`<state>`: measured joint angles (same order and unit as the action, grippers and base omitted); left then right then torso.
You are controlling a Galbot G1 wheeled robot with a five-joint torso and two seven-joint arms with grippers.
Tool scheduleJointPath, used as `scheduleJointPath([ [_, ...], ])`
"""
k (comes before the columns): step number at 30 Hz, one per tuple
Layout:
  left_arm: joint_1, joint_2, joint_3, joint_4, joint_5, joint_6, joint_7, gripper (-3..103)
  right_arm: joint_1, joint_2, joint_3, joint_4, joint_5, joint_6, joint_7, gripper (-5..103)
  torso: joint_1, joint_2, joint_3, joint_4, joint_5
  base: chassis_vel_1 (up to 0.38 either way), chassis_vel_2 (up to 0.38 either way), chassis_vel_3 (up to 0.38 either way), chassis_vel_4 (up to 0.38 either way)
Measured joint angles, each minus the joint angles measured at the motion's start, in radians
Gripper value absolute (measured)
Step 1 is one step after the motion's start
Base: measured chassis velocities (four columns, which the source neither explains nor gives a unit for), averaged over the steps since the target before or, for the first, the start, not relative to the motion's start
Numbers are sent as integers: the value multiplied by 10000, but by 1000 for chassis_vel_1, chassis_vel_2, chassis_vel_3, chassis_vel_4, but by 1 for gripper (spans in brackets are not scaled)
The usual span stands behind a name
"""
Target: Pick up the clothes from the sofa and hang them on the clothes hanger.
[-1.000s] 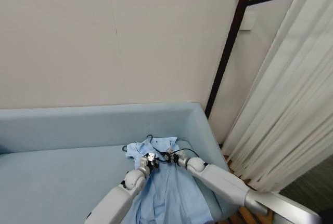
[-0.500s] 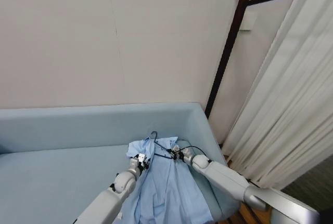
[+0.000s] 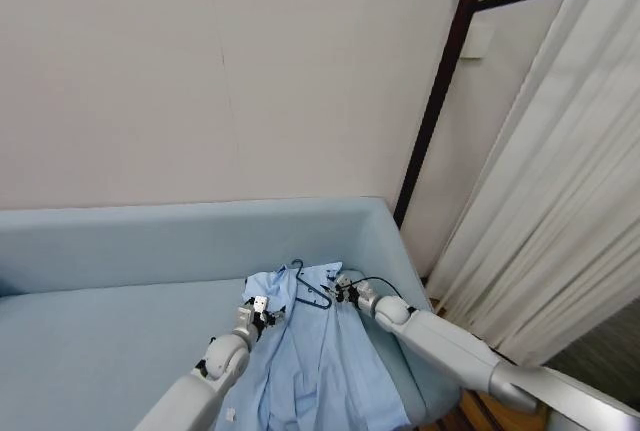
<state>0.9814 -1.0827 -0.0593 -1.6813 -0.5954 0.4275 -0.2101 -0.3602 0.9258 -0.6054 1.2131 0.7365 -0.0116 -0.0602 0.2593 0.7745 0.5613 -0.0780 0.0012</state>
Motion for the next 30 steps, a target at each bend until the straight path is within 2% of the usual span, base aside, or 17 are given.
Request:
scheduleJointPath([
  [1,0,0,0,0,0,0,0,98,0,0,0,0,0,0,0,54,0,0,0,0,0,0,0,0,0],
  [2,0,53,-41,-31,-1,-4,-3,100,35,89,55,-35,505,-323,376,65,0,0,0,0,2,0,0,0,0],
  [3,7,95,-74,-52,-1,-9,-6,100,73,194,96,-64,977,-664,680,65,0,0,0,-1,2,0,0,0,0],
  [4,30,155,-121,-94,-1,-19,-18,100,127,328,140,-94,1543,-1040,1005,71,0,0,0,-1,1,0,0,0,0],
  [5,30,155,-121,-94,-1,-19,-18,100,127,328,140,-94,1543,-1040,1005,71,0,0,0,-1,1,0,0,0,0],
  [7,82,244,-200,-196,-12,-30,-49,100,267,731,232,-300,2571,-1647,1669,82,0,0,0,2,1,0,0,0,0],
  [10,154,358,-303,-339,-39,-36,-131,100,467,1281,340,-864,3355,-1968,2261,92,0,0,1,8,1,0,0,0,0],
  [12,174,383,-329,-377,-44,-36,-160,100,535,1454,387,-1067,3573,-2039,2440,92,0,0,1,5,1,0,0,0,0],
  [13,223,427,-375,-478,-51,-38,-200,100,695,1781,444,-1444,3984,-2196,2818,99,1,0,1,4,1,0,0,0,0],
  [14,247,446,-388,-522,-52,-39,-219,100,796,1971,460,-1695,4160,-2278,3031,99,0,0,1,4,0,0,0,0,0],
  [18,290,470,-398,-655,-61,-40,-267,100,1026,2447,430,-2645,4302,-2405,3283,101,0,0,1,2,0,0,0,0,0],
  [21,275,457,-397,-660,-62,-41,-270,100,1061,2546,427,-2851,4450,-2482,3425,99,1,0,1,-1,0,0,0,0,0],
  [25,151,370,-368,-538,-64,-60,-269,100,1073,2729,428,-3221,4728,-2548,3544,78,0,0,1,-1,1,0,0,0,0],
  [26,151,370,-368,-538,-64,-60,-269,100,1073,2729,428,-3221,4728,-2548,3544,78,0,0,1,-1,1,0,0,0,0],
  [28,97,305,-345,-448,-64,-68,-270,100,1072,2816,433,-3331,4761,-2534,3540,67,1,0,1,-1,1,0,0,0,0],
  [29,88,286,-342,-425,-64,-69,-270,100,1072,2839,433,-3343,4764,-2528,3541,67,0,-1,1,-1,2,0,0,0,0],
  [30,75,239,-332,-361,-64,-70,-275,100,1072,2898,429,-3377,4681,-2484,3517,56,0,0,1,2,2,0,0,0,0],
])
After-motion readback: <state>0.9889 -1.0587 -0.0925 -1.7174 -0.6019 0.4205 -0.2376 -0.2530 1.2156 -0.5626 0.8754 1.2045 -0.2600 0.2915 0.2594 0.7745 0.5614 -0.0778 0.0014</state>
